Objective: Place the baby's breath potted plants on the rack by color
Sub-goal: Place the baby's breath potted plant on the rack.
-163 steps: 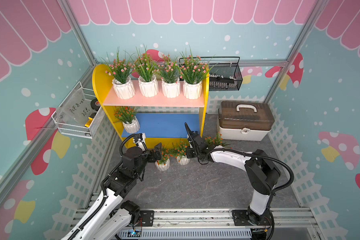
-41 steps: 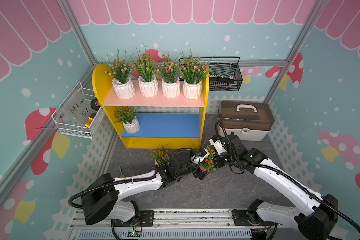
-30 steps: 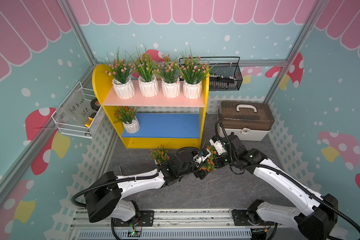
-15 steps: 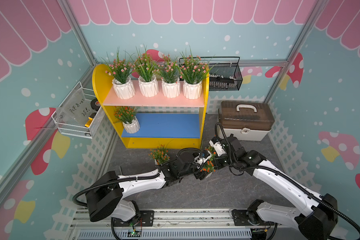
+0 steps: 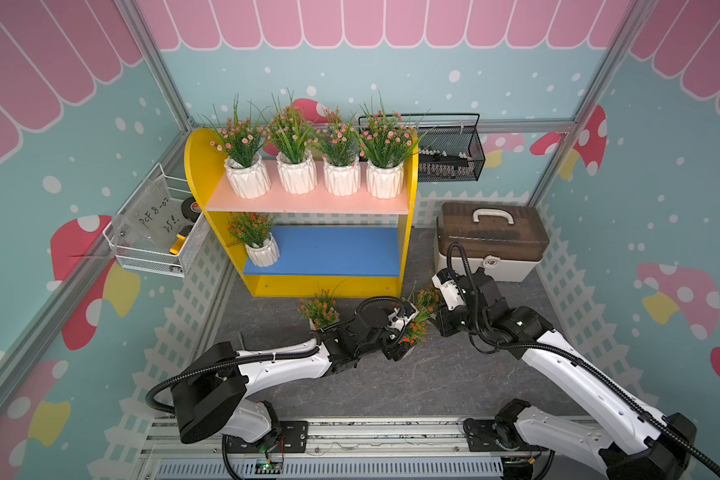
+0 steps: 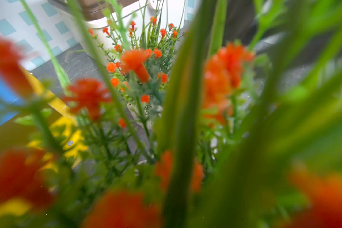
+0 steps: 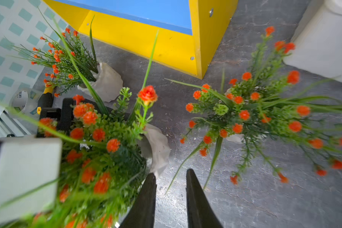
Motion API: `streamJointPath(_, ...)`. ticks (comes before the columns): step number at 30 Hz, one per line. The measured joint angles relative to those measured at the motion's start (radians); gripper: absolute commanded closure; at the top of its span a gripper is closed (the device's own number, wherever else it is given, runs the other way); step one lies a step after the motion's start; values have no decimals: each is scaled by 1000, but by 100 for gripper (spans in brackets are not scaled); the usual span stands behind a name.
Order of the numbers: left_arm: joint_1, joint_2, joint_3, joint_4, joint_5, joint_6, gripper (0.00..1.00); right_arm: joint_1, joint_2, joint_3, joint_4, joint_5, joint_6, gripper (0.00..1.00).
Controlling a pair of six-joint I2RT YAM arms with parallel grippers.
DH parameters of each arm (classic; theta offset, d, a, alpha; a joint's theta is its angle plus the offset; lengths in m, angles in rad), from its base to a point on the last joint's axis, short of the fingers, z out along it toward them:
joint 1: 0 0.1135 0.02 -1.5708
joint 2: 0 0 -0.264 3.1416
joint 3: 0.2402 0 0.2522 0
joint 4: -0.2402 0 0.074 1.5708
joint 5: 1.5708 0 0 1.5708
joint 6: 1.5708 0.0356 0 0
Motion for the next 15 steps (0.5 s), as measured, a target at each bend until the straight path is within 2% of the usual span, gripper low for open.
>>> streamJointPath(7, 55, -59, -2, -48, -15, -4, 35, -35, -151, -40, -45, 59, 8, 69)
streamJointPath(15, 168, -109, 56, -131, -41, -18, 35, -47, -238, -117, -80, 101, 37, 68)
